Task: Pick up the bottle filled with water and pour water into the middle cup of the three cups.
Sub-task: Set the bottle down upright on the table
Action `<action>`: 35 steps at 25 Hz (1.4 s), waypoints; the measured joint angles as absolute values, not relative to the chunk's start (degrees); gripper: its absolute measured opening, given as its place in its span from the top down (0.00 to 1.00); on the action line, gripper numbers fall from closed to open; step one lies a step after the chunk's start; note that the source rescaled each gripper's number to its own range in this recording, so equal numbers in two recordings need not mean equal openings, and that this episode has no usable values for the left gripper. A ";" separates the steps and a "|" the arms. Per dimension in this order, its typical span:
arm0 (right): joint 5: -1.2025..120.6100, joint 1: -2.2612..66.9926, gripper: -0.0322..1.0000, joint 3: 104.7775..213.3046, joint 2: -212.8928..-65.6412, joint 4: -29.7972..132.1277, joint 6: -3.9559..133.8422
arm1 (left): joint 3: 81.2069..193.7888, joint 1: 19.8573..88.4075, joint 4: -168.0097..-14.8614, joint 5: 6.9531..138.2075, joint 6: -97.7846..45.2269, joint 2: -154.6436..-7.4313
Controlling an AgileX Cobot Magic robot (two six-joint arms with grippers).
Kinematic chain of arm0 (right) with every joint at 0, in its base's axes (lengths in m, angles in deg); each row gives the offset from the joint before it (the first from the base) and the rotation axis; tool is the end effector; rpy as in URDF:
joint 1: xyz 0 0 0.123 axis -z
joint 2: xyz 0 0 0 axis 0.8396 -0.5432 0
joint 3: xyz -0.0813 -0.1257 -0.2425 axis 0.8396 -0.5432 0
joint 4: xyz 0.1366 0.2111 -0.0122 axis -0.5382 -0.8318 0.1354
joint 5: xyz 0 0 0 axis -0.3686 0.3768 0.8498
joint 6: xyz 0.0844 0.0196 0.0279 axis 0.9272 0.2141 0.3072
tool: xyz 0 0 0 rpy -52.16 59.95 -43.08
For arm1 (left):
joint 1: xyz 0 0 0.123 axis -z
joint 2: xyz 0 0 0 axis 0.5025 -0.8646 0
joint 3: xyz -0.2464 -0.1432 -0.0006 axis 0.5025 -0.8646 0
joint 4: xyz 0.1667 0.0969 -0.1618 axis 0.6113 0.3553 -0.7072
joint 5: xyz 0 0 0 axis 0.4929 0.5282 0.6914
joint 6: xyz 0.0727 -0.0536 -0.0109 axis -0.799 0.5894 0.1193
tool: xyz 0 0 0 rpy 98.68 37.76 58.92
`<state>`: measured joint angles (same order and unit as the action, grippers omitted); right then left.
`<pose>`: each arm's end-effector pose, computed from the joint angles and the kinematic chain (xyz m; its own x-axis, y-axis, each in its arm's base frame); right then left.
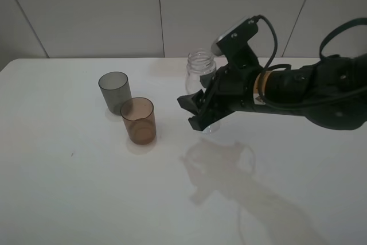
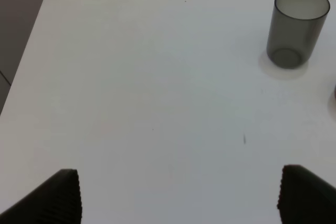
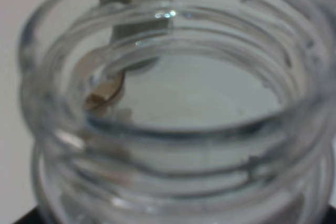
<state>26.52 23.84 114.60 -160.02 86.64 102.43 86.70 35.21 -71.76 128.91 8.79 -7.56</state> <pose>0.2429 0.1797 0.1674 -0.3039 -0.4211 -0.8546 -0.7435 0.6657 -0.0636 -0.0052 0.0090 0.2791 -0.4352 0.0745 -0.8972 0.0197 0.9971 0.0733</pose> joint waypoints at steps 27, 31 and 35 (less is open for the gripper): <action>-1.26 27.75 0.97 112.29 -181.53 72.15 88.30 | 86.70 35.21 -71.76 128.91 8.79 -7.56; -1.39 27.75 0.83 112.29 -181.53 72.15 88.30 | 86.70 35.21 -71.76 128.91 8.79 -7.56; -1.73 27.75 0.33 112.29 -181.53 72.15 88.30 | 86.70 35.21 -71.76 128.91 8.79 -7.56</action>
<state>-1.73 27.75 112.29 -181.53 72.15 88.30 86.70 35.21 -71.76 128.91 8.79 -7.56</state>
